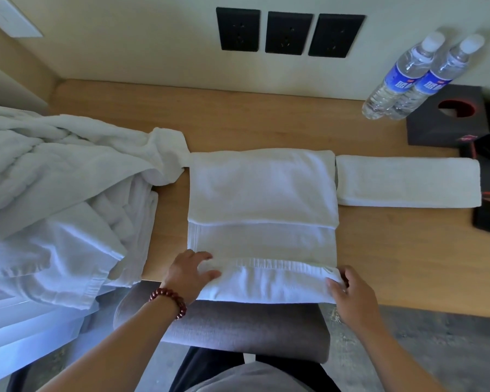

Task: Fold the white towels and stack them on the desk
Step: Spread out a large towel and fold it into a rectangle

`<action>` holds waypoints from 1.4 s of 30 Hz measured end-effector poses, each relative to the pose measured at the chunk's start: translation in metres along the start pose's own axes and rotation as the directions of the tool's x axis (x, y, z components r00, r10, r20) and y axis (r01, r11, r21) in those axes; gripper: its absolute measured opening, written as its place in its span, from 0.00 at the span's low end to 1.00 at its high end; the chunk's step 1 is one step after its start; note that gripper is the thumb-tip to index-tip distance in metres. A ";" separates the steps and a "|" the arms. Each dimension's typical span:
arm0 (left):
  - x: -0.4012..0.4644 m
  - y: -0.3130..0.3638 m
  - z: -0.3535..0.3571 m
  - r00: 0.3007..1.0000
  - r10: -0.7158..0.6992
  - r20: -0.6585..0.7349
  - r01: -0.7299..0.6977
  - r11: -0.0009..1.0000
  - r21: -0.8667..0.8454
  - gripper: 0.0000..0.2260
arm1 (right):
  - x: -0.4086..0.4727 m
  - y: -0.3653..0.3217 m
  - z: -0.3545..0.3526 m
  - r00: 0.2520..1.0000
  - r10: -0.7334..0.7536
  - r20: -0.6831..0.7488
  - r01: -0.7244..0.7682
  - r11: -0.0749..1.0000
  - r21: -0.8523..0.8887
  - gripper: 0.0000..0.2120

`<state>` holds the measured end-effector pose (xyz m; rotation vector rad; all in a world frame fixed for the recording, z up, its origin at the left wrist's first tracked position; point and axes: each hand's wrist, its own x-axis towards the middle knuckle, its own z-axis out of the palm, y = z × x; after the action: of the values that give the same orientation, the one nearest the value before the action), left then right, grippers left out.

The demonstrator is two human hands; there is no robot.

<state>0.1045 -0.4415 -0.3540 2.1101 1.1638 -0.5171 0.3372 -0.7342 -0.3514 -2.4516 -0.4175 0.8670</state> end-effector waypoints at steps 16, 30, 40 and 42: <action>-0.001 -0.020 0.002 0.962 -0.231 0.148 0.269 0.895 -0.355 0.17 | 0.004 -0.010 0.012 0.990 0.009 -0.139 -0.005 0.999 0.032 0.13; -0.008 -0.037 0.007 0.968 -0.104 0.230 0.223 0.775 -0.592 0.30 | -0.003 -0.014 0.015 0.983 0.019 -0.183 -0.010 0.999 0.050 0.15; -0.007 0.009 -0.025 0.984 -0.163 0.076 0.134 0.378 -0.916 0.14 | 0.010 -0.050 -0.006 0.931 -0.075 -0.357 0.119 0.988 0.102 0.26; 0.000 0.015 -0.035 0.986 -0.162 0.042 0.100 0.372 -0.923 0.10 | 0.023 -0.060 -0.014 0.920 -0.105 -0.377 0.150 0.984 0.093 0.24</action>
<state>0.1180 -0.4227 -0.3239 1.0144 1.2317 0.1774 0.3561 -0.6794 -0.3202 -2.3733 -0.3684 0.3487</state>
